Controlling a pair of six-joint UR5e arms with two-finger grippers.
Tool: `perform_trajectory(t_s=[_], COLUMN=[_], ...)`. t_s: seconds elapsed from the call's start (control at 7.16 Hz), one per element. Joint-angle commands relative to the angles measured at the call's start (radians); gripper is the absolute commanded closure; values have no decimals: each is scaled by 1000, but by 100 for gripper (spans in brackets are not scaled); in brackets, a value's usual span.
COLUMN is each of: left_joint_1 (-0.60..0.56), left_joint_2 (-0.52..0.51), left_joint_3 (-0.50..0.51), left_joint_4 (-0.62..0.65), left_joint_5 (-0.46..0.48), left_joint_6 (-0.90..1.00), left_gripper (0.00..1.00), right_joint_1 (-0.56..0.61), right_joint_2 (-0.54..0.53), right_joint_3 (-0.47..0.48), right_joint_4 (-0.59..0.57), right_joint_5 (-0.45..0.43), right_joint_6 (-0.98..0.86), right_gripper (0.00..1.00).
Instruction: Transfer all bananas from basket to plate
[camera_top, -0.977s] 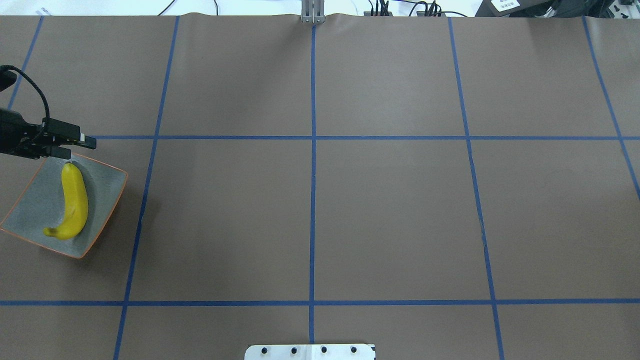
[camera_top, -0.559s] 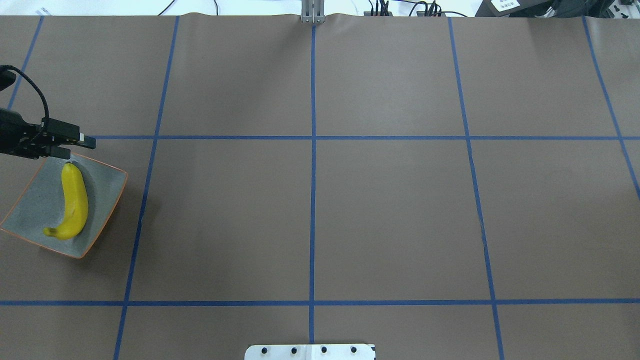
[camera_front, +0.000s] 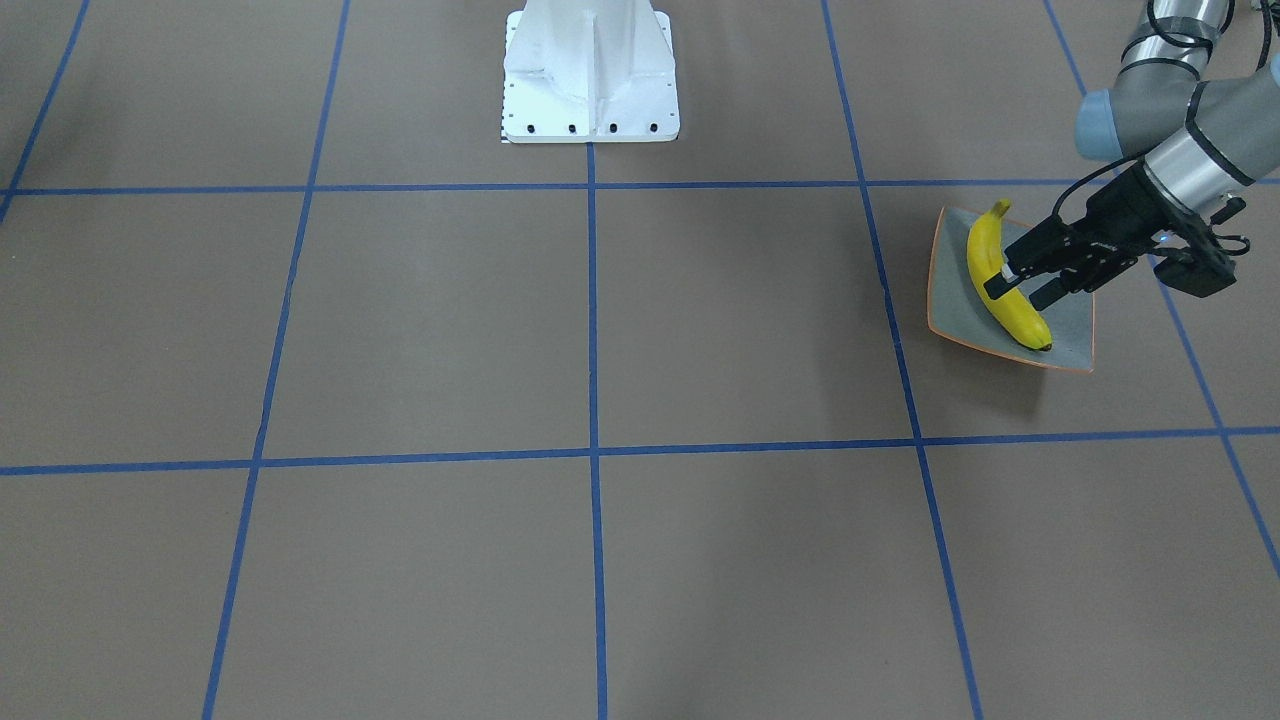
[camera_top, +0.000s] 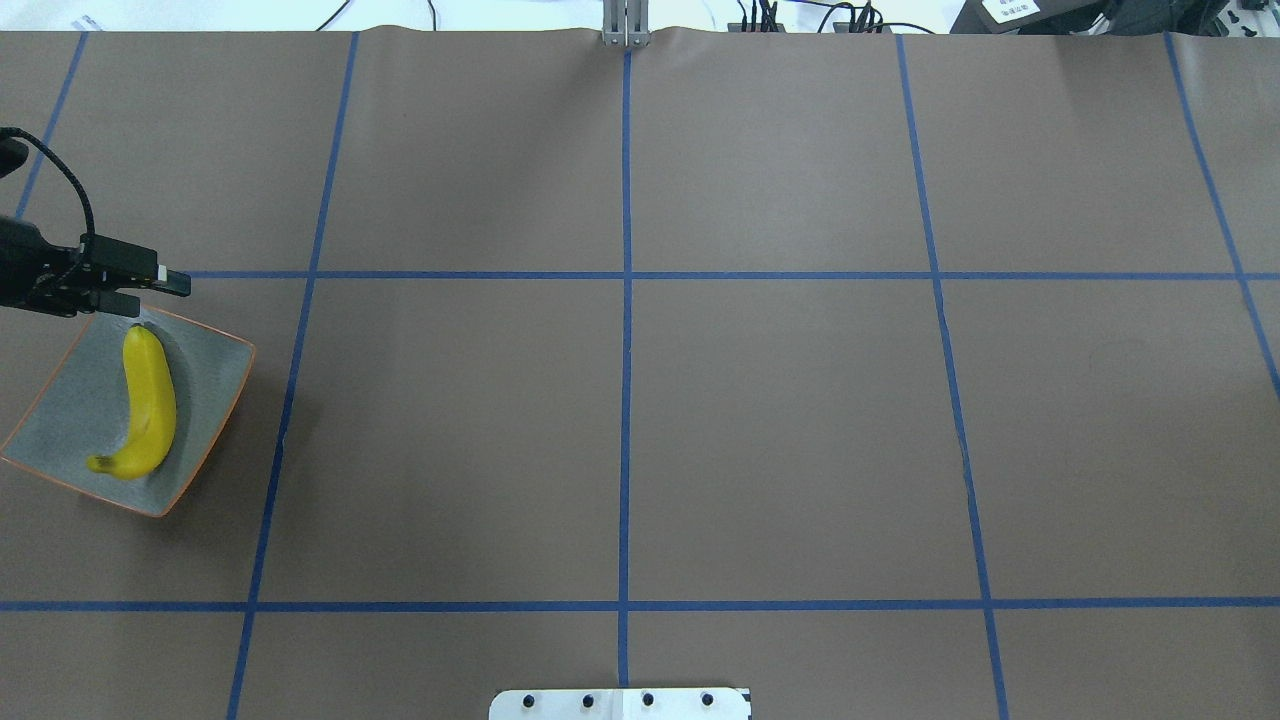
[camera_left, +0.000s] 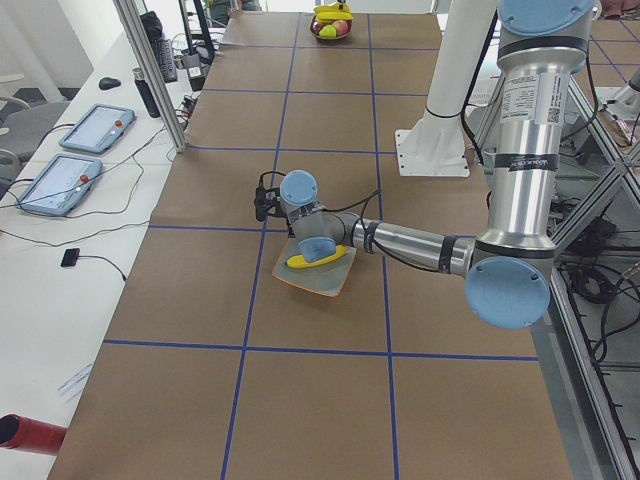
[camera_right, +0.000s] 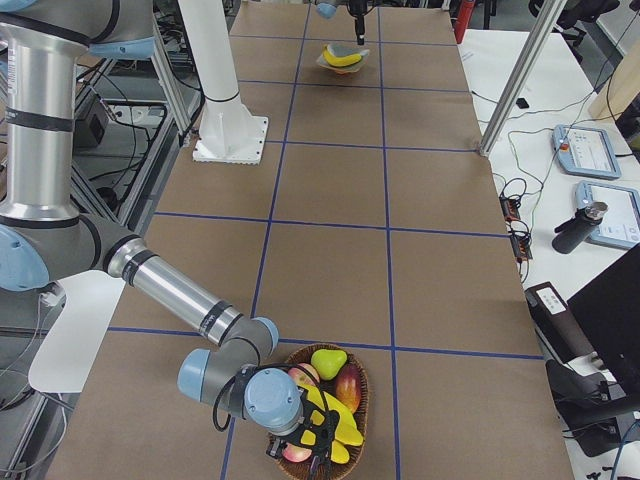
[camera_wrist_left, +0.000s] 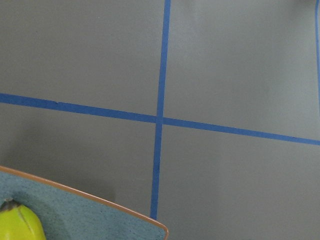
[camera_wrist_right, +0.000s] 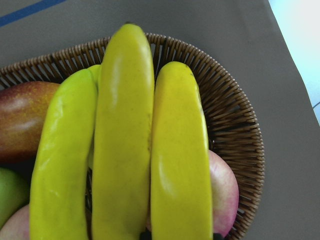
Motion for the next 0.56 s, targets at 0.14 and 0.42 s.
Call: perform_trajectory(t_s=[0.14, 0.42], left_joint_1=[1, 4], left_joint_2=[-1, -2], left_joint_3=[-1, 3], left_joint_4=[0, 2], left_joint_5=[0, 0], left_joint_6=[-3, -3], left_gripper=[10, 9], right_joint_1=[3, 6], right_joint_2=[-13, -15], right_joint_3=[65, 85], right_joint_4=[0, -5], right_joint_5=[8, 8], right_joint_6=[-4, -6], right_gripper=[100, 100])
